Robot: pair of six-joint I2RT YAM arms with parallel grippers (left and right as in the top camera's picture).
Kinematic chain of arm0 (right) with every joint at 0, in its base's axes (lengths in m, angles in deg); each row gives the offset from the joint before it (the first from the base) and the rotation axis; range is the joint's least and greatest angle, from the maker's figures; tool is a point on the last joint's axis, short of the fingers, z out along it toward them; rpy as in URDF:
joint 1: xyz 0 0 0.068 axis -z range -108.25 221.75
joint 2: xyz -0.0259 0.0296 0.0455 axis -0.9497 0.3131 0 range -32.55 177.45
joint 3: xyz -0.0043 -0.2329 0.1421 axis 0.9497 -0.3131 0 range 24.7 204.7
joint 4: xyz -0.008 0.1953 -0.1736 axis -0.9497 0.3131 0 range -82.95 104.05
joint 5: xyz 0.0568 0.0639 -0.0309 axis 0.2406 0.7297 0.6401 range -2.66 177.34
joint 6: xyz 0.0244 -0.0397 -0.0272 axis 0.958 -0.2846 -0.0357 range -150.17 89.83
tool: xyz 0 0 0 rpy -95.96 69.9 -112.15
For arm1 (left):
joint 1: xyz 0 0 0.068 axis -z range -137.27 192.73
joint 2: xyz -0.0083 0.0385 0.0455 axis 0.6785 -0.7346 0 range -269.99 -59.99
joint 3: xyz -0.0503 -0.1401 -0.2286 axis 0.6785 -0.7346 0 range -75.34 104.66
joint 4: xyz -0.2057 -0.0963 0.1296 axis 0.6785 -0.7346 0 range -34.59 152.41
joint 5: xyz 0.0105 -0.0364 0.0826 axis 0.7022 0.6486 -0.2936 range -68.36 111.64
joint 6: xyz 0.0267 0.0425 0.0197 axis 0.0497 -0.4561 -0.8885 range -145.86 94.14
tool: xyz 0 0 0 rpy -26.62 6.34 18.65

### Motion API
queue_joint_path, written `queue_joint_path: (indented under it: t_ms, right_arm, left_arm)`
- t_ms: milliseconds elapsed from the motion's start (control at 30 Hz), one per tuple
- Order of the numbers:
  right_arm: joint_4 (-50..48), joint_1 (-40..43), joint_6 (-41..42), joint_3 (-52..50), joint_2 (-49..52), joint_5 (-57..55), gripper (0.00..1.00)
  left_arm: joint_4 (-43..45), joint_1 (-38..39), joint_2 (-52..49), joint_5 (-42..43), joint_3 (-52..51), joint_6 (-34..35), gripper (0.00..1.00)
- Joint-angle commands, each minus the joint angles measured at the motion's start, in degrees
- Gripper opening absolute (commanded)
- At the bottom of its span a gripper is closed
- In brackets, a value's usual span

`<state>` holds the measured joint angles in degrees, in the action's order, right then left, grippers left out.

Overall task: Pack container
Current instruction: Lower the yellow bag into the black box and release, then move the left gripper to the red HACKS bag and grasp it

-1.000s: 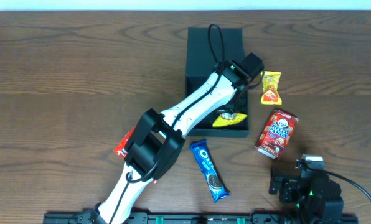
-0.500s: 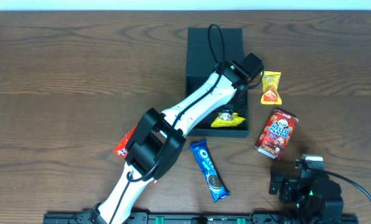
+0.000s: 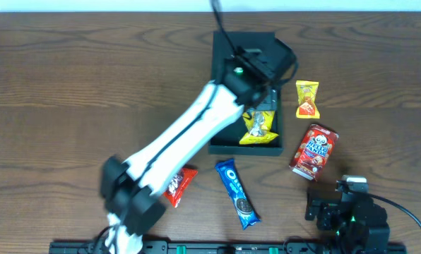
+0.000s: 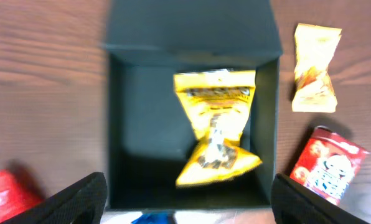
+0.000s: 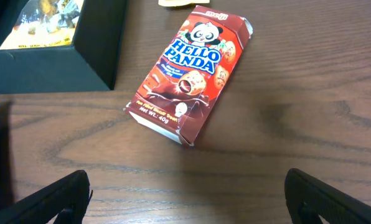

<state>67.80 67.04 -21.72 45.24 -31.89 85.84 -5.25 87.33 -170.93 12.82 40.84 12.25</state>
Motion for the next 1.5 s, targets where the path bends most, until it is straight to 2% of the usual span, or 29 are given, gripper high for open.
queue_joint_path:
  t_ms: [0,133,267,467,633,767,900,1033,1100,1233,1467]
  right_arm:
    - [0.3,0.4,-0.8,-0.2,-0.3,0.0,0.99]
    - [0.3,0.4,-0.8,-0.2,-0.3,0.0,0.99]
    - [0.3,0.4,-0.8,-0.2,-0.3,0.0,0.99]
    - [0.3,0.4,-0.8,-0.2,-0.3,0.0,0.99]
    - [0.3,0.4,-0.8,-0.2,-0.3,0.0,0.99]
    - [0.3,0.4,-0.8,-0.2,-0.3,0.0,0.99]
    - [0.3,0.4,-0.8,-0.2,-0.3,0.0,0.99]
    - [0.3,0.4,-0.8,-0.2,-0.3,0.0,0.99]
    - [0.3,0.4,-0.8,-0.2,-0.3,0.0,0.99]
    - [0.3,0.4,-0.8,-0.2,-0.3,0.0,0.99]
    - [0.3,0.4,-0.8,-0.2,-0.3,0.0,0.99]
  left_arm:
    - [-3.6,-1.2,4.1,-6.3,0.9,1.0,0.88]
    - [-10.0,-1.8,8.9,-11.2,-0.6,5.9,0.97]
    - [-11.5,-2.0,15.1,-11.7,-7.3,9.2,0.95]
    - [-9.6,-3.0,28.3,-11.1,-26.7,19.7,0.96]
    - [-7.5,-3.9,39.0,-8.5,-45.0,31.8,0.95]
    - [-1.9,-6.4,44.8,-4.4,-57.9,38.8,0.95]
    - [6.2,-8.3,47.3,-0.1,-67.8,38.8,0.95]
    - [9.1,-9.5,47.6,0.3,-73.4,36.6,0.95]
    - [10.4,-10.1,47.6,1.8,-73.8,34.2,0.95]
    - [15.6,-10.5,47.0,2.5,-73.8,25.0,0.95]
    - [20.3,-11.3,41.2,3.4,-73.8,23.6,0.95]
